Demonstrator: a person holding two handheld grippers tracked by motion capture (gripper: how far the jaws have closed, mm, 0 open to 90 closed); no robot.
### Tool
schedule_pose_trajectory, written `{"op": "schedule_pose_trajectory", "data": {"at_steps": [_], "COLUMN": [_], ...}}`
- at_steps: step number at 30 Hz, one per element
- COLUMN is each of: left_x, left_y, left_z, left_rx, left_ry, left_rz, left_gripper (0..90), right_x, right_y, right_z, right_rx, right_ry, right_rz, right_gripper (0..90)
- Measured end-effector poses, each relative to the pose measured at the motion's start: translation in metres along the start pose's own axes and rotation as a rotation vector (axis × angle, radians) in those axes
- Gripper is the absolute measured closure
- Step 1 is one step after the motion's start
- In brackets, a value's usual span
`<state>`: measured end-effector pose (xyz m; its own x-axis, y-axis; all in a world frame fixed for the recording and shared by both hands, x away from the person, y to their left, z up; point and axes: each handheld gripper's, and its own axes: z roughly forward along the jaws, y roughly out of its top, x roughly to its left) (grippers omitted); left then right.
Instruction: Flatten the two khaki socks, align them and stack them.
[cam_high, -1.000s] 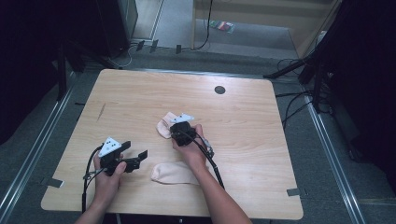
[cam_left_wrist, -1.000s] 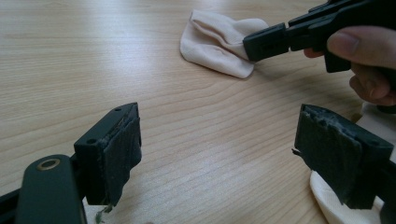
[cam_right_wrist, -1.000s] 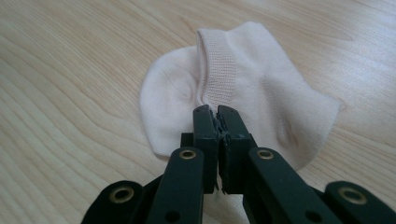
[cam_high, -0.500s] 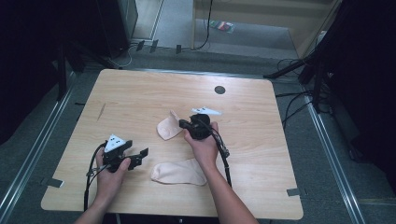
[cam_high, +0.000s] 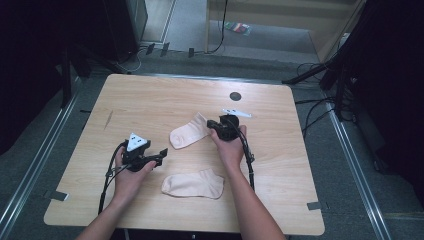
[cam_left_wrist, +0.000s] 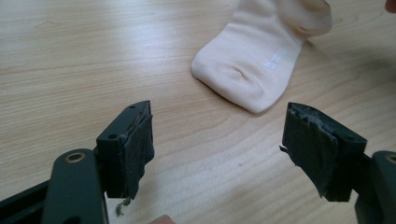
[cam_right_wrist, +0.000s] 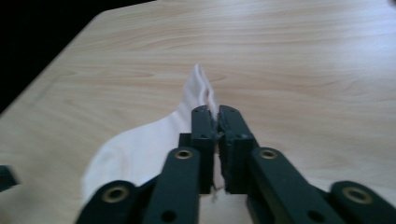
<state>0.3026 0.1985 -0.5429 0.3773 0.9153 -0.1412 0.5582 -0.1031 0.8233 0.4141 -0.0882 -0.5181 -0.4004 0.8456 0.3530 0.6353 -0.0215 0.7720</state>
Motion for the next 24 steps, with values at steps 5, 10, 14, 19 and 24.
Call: {"op": "schedule_pose_trajectory", "data": {"at_steps": [5,10,14,19,24], "left_x": [0.001,-0.001,-0.003,-0.010,-0.018], "left_y": [0.008,0.018,0.024,0.029,0.033], "left_z": [0.009,0.020,0.030,0.045,0.059], "left_rx": [0.004,0.001,0.004,0.048,0.074], "left_ry": [0.024,0.026,0.024,0.026,0.073], "left_rz": [0.008,0.007,0.005,0.016,0.039], "left_gripper": [28.7,36.5,40.1,39.8,41.4], "right_x": [-0.017,-0.019,-0.017,-0.015,-0.013], "right_y": [0.005,0.002,-0.003,-0.001,0.002], "right_z": [-0.002,0.005,0.015,0.031,0.041], "right_rx": [-0.028,0.010,0.006,0.055,0.079], "right_ry": [-0.084,-0.101,-0.133,-0.147,-0.145], "right_rz": [-0.023,-0.069,-0.159,-0.267,-0.272], "right_gripper": [67.5,64.0,57.4,50.2,47.6]}}
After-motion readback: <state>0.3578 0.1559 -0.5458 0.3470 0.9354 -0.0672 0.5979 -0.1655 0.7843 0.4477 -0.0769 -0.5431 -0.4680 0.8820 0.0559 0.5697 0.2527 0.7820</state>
